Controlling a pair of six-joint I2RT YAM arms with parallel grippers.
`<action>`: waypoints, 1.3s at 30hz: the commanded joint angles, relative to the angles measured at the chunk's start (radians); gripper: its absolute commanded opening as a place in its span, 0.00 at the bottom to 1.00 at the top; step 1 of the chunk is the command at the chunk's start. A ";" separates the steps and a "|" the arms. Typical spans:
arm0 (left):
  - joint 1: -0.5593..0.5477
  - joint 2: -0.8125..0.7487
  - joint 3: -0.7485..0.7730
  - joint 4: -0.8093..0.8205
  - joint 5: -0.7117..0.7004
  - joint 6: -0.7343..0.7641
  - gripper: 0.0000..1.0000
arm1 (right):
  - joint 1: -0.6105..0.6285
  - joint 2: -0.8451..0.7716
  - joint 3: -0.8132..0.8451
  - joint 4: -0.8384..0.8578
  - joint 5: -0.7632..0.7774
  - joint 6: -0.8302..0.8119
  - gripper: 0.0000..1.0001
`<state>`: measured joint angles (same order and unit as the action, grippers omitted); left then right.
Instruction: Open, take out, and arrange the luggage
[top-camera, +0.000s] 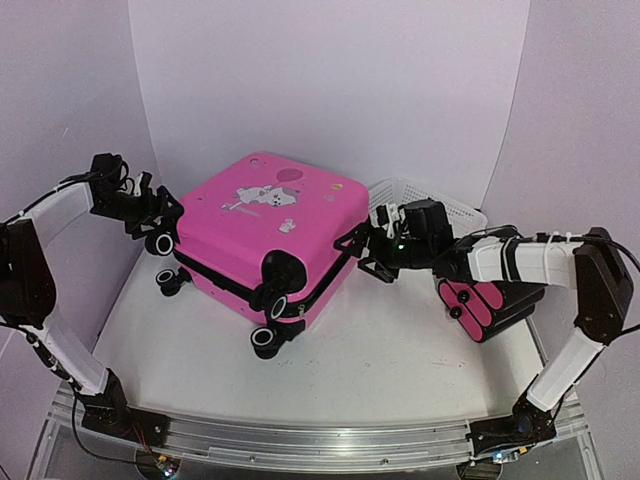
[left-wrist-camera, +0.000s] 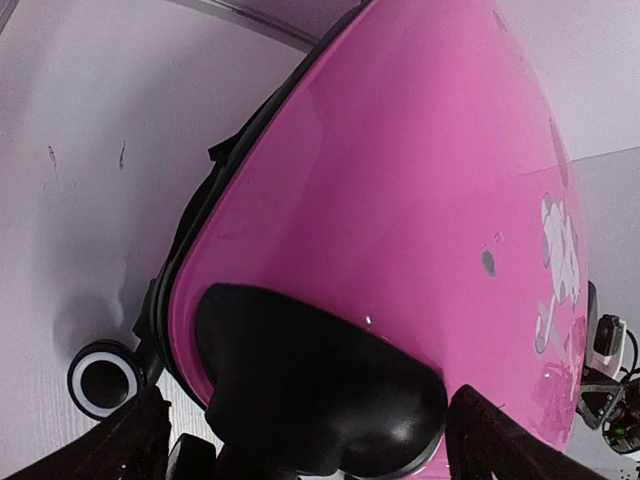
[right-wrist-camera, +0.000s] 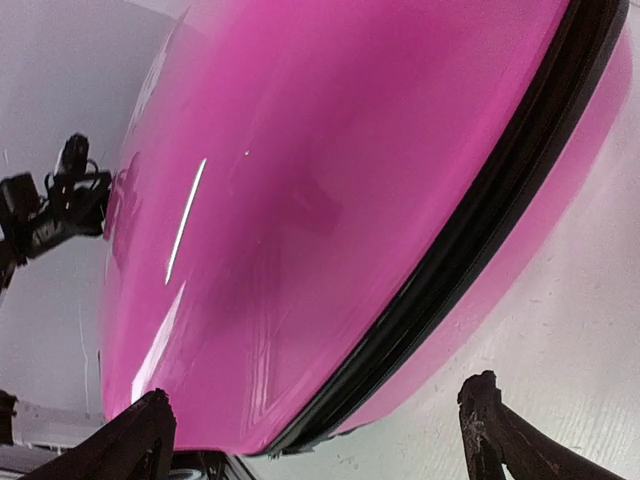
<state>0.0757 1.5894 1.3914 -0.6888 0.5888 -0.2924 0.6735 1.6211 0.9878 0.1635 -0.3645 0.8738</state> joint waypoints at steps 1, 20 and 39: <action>-0.035 -0.127 -0.109 0.014 0.082 0.030 0.86 | -0.025 0.086 0.120 0.053 -0.076 0.055 0.98; -0.255 -0.497 -0.429 -0.014 -0.023 -0.102 0.69 | -0.091 0.131 0.416 -0.475 -0.086 -0.495 0.95; -0.255 -0.499 -0.422 -0.042 0.002 -0.103 0.60 | -0.122 0.072 -0.134 0.252 -0.261 -0.718 0.68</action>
<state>-0.1749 1.1187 0.9554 -0.7330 0.5480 -0.3912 0.5491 1.6272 0.8349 0.1150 -0.5369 0.1799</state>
